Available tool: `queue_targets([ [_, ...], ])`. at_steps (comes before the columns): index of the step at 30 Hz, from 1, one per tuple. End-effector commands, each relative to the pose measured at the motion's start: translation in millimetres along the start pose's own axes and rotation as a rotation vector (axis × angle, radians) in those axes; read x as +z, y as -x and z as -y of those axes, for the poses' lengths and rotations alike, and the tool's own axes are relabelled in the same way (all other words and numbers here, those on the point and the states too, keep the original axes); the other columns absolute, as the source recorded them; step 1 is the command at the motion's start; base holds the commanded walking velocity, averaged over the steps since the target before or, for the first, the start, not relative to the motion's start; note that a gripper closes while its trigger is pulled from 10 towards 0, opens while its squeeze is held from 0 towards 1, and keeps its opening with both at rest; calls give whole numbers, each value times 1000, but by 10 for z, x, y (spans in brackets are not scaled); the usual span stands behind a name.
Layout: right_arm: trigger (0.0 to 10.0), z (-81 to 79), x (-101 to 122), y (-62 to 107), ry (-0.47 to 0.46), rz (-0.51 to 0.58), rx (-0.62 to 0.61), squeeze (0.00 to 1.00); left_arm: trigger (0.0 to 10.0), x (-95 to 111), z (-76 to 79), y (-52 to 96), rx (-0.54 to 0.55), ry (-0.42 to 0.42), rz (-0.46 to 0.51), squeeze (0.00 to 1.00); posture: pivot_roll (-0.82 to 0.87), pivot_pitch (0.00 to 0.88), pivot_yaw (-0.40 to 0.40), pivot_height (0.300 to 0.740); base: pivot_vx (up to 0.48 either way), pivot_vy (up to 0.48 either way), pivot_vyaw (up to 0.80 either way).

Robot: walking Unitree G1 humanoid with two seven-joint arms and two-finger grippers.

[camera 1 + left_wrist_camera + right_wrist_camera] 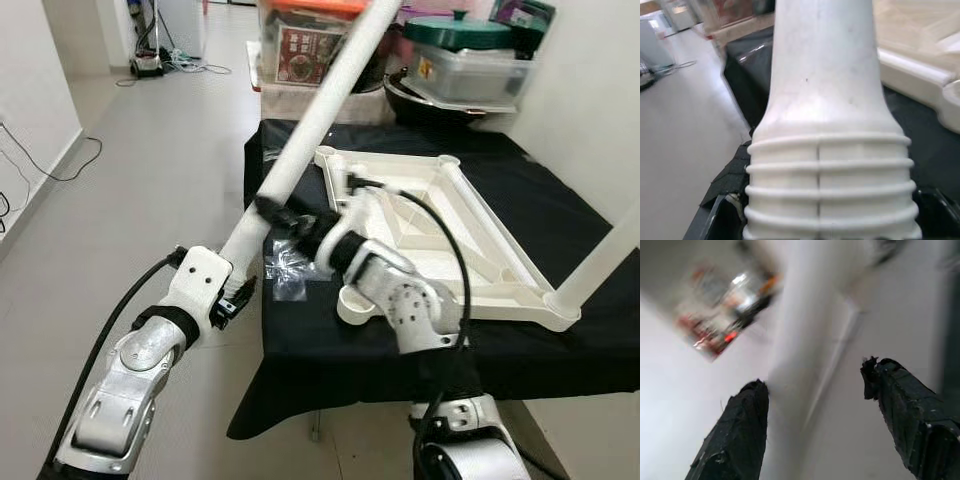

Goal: Building children table

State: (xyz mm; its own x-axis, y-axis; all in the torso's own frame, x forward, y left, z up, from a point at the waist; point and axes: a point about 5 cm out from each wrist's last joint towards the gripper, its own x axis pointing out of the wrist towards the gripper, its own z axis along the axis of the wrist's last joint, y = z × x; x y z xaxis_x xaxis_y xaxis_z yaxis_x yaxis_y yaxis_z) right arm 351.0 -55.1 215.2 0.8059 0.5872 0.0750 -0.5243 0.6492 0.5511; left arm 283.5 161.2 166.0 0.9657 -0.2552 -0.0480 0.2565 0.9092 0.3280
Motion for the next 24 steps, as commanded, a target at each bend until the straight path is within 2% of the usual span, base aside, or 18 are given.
queue_targets([
  [1,10000,-38,-87,-54,-144,42,-65,0,10000,87,187,-113,-16,-45,41,0,122,0,-127,740,0,0,0],
  [2,10000,-38,-87,-54,-144,42,-65,0,10000,87,187,-113,-16,-45,41,0,122,0,-127,740,0,0,0],
  [3,10000,-52,-98,-67,-184,52,-80,0,10000,89,253,-148,-26,-55,41,0,122,0,-127,740,0,0,0],
  [5,10000,-52,-98,-67,-184,52,-80,0,10000,89,253,-148,-26,-55,41,0,122,0,-127,740,0,0,0],
  [8,10000,-234,-179,-132,-277,18,-14,0,10000,150,452,-256,-84,-123,83,0,118,0,-126,740,0,0,0],
  [10,10000,-234,-179,-132,-277,18,-14,0,10000,150,452,-256,-84,-123,83,0,118,0,-126,740,0,0,0],
  [11,10000,-292,-257,-149,-305,-24,7,0,10000,169,505,-299,-98,-146,101,0,123,0,-129,740,0,0,0],
  [16,10000,-330,-279,-149,-322,-43,37,0,10000,165,523,-315,-103,-157,104,0,127,0,-131,740,0,0,0],
  [20,10000,-403,-168,-94,-370,-42,172,0,10000,84,533,-298,-95,-168,86,0,118,0,-127,740,0,0,0],
  [24,10000,-332,-81,-14,-382,-41,234,0,10000,41,504,-277,-84,-172,81,0,117,0,-128,740,0,0,0],
])
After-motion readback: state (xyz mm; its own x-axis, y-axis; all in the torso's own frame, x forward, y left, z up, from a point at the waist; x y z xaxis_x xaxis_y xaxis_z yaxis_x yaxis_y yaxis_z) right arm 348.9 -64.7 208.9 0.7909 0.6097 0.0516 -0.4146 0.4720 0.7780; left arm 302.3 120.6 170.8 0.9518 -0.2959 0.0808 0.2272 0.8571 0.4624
